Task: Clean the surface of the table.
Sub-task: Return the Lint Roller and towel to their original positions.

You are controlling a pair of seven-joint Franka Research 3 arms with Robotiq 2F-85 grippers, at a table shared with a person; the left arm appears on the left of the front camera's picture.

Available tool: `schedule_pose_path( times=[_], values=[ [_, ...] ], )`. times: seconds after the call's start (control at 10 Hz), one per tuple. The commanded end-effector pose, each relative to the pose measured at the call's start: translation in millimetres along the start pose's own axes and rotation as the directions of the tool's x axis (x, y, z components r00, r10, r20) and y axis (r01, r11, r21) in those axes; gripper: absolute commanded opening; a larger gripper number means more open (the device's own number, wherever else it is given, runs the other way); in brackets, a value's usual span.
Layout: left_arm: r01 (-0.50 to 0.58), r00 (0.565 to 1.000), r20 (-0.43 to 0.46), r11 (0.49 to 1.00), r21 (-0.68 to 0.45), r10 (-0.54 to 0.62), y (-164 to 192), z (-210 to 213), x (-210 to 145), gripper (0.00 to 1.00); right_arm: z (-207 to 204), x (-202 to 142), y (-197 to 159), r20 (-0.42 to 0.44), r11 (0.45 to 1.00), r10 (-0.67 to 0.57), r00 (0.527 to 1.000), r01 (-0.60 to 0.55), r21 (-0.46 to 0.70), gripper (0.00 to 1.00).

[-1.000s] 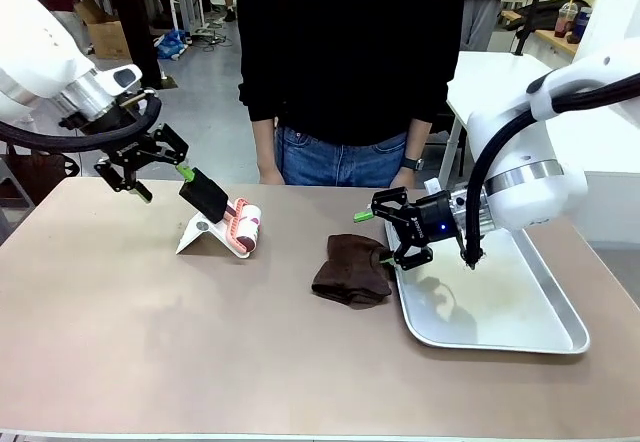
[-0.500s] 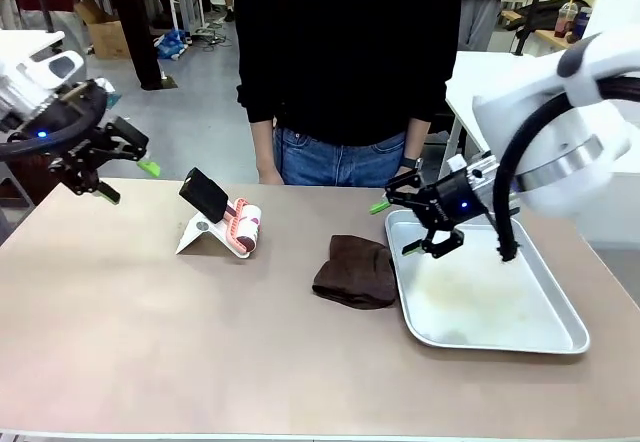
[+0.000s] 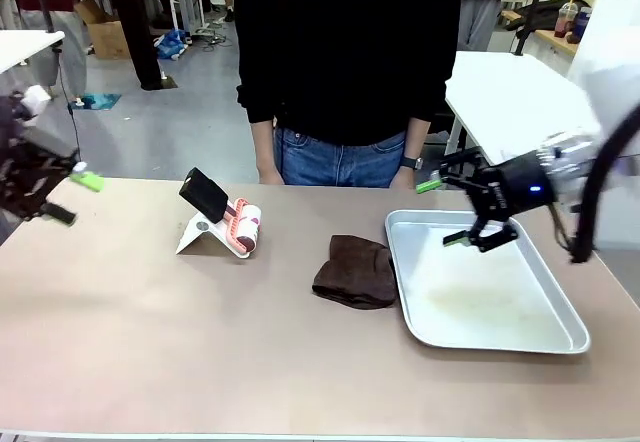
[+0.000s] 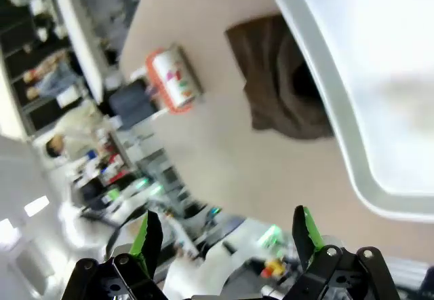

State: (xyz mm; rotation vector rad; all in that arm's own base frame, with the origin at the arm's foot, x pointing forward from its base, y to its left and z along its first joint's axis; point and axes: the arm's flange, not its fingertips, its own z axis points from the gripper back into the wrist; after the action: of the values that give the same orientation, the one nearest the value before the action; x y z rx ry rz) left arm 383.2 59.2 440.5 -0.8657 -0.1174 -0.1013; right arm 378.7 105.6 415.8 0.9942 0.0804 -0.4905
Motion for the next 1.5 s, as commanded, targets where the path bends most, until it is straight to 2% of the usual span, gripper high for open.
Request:
schedule_pose_path(
  times=[0.0,0.2,0.3,0.4,0.5,0.6,0.7,1.4],
  values=[
    [0.043,0.999,-0.011,0.985,-0.165,-0.046,32.4,22.2,-30.7,1.00,48.3,-5.7,-33.9,-0.077,0.987,-0.016,0.997,0.028,0.160,1.00],
    [0.066,0.992,0.125,0.953,-0.295,-0.030,57.6,28.0,-43.6,1.00,78.0,-9.3,-59.2,-0.129,0.973,0.026,0.991,0.005,0.230,1.00],
    [0.160,0.968,0.241,0.902,-0.401,-0.064,66.1,33.3,-43.5,1.00,90.1,-4.1,-71.2,-0.193,0.962,0.057,0.980,-0.002,0.273,1.00],
    [0.210,0.958,0.271,0.861,-0.463,-0.088,69.5,36.0,-38.4,1.00,98.2,1.3,-80.6,-0.227,0.947,0.083,0.970,-0.006,0.322,1.00],
    [0.193,0.967,0.245,0.842,-0.503,-0.074,70.7,37.3,-31.0,1.00,103.9,7.6,-89.3,-0.253,0.931,0.099,0.962,0.000,0.364,1.00],
    [0.186,0.973,0.218,0.825,-0.534,-0.079,70.8,37.8,-25.8,1.00,106.8,13.1,-96.6,-0.199,0.919,0.088,0.976,-0.002,0.395,1.00],
    [0.155,0.963,0.266,0.884,-0.441,-0.036,66.0,39.7,-45.5,1.00,109.3,17.7,-62.1,-0.210,0.942,0.061,0.976,0.013,0.336,1.00],
    [0.155,0.963,0.266,0.884,-0.441,-0.036,66.0,39.7,-45.5,1.00,109.3,17.7,-62.1,-0.210,0.942,0.061,0.976,0.013,0.336,1.00]
  ],
)
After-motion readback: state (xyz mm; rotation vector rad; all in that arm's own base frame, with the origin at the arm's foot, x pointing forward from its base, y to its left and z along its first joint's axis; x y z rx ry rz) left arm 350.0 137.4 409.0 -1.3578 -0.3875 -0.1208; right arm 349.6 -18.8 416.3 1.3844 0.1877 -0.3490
